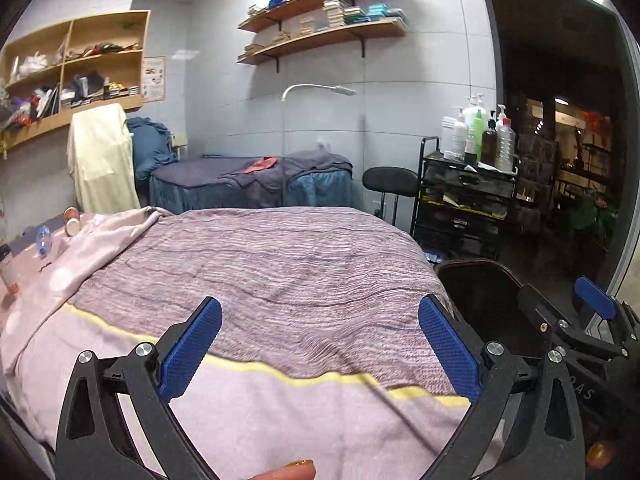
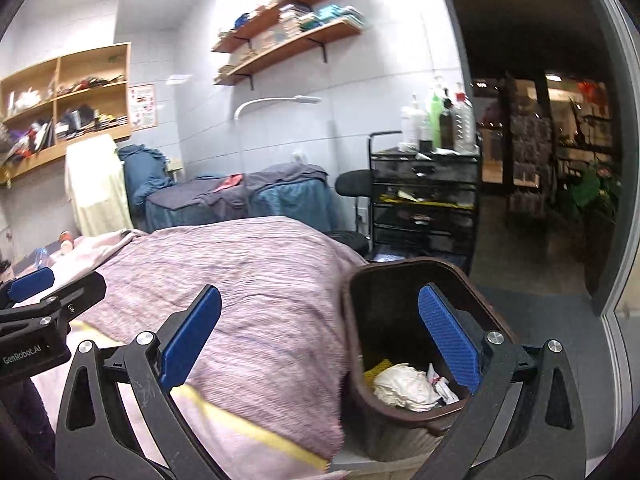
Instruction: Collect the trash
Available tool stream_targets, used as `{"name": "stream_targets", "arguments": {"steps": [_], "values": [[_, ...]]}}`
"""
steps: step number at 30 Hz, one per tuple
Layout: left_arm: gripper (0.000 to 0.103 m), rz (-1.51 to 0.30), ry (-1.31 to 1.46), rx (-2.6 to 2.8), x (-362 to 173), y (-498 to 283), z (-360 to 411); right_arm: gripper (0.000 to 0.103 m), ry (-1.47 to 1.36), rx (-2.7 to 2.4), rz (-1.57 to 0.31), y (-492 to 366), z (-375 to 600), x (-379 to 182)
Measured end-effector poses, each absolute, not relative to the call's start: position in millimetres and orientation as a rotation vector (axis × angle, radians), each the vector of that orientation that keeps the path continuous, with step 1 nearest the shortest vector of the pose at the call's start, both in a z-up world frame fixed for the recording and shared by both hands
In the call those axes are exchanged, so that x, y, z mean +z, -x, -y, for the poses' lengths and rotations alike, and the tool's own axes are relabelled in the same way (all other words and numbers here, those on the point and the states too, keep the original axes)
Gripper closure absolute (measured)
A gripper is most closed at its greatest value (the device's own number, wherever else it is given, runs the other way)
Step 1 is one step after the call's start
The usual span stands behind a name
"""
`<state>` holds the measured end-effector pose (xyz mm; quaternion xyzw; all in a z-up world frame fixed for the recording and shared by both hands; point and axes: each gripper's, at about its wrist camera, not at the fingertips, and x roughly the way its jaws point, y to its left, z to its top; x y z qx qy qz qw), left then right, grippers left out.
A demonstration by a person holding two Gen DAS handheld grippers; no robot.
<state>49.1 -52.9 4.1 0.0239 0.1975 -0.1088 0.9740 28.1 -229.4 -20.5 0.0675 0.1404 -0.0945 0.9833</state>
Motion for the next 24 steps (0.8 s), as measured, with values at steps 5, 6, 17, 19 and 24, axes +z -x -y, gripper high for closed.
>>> {"name": "stream_targets", "arguments": {"steps": [5, 6, 17, 19, 24], "values": [[0.006, -0.378, -0.029, -0.162, 1.6, -30.0, 31.9, 0.006, -0.075, -0.132, -0.231, -11.3, 205.0, -12.8], [0.006, -0.378, -0.027, -0.154, 1.1, -28.1, 29.8, 0.006, -0.077, -0.121, -0.232, -9.3, 202.9, -11.5], [0.006, -0.343, -0.008, -0.130, 4.3, -14.0, 22.5, 0.006, -0.089, -0.080, -0.227, 4.7, 188.2, -9.6], [0.006, -0.343, -0.010, -0.129, 3.4, -13.5, 22.3, 0.006, -0.092, -0.091, -0.230, 4.4, 188.8, -9.5], [0.006, -0.343, -0.007, -0.119, 2.5, -13.1, 22.0, 0.006, -0.103, -0.100, -0.241, 5.7, 190.7, -10.8]]}}
